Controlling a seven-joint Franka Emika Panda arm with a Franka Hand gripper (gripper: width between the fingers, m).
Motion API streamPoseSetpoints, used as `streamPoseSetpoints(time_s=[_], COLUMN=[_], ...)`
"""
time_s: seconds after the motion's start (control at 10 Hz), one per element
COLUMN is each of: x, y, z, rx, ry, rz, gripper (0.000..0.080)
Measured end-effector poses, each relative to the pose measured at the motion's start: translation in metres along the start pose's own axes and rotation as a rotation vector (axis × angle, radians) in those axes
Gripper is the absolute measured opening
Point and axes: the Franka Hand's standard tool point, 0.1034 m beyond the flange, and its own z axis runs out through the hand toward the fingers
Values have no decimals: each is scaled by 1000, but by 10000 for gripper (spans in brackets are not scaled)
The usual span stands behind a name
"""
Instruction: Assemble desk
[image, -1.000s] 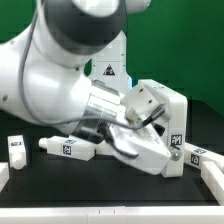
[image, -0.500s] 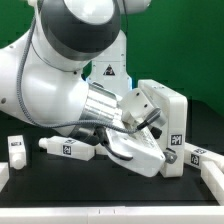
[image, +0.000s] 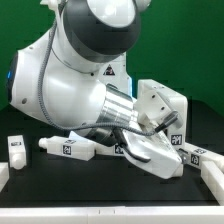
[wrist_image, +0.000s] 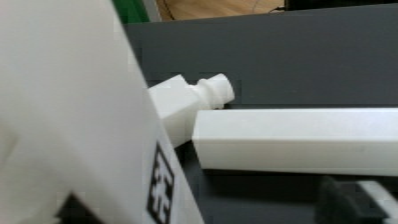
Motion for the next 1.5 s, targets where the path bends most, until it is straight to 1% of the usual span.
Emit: streamPoseSetpoints(time_s=[0.1,0.3,0.4,0.5,0.6,0.7,0.9,1.0,1.1,1.2,1.3,1.4,1.5], x=[0,1,2,2,3,2,-9,-15,-22,-21,-22,-23,-28], y=[0,0,0,0,0,-1,-4,-7,-12,-17,-18,-23,-31], z=[0,0,0,0,-1,-12,-41,-53,-57,-52,-50,-52,-60], rx=[0,1,1,1,3,6,19,-3,-16,11,12,15,-11], ry=[0,0,1,2,2,15,51,128,214,273,312,382,420], rz=[1,1,1,1,2,-7,-41,-78,-120,-134,-146,-152,-162], gripper=[365,93,93,51,51,51,51,51,51,51,51,51,51])
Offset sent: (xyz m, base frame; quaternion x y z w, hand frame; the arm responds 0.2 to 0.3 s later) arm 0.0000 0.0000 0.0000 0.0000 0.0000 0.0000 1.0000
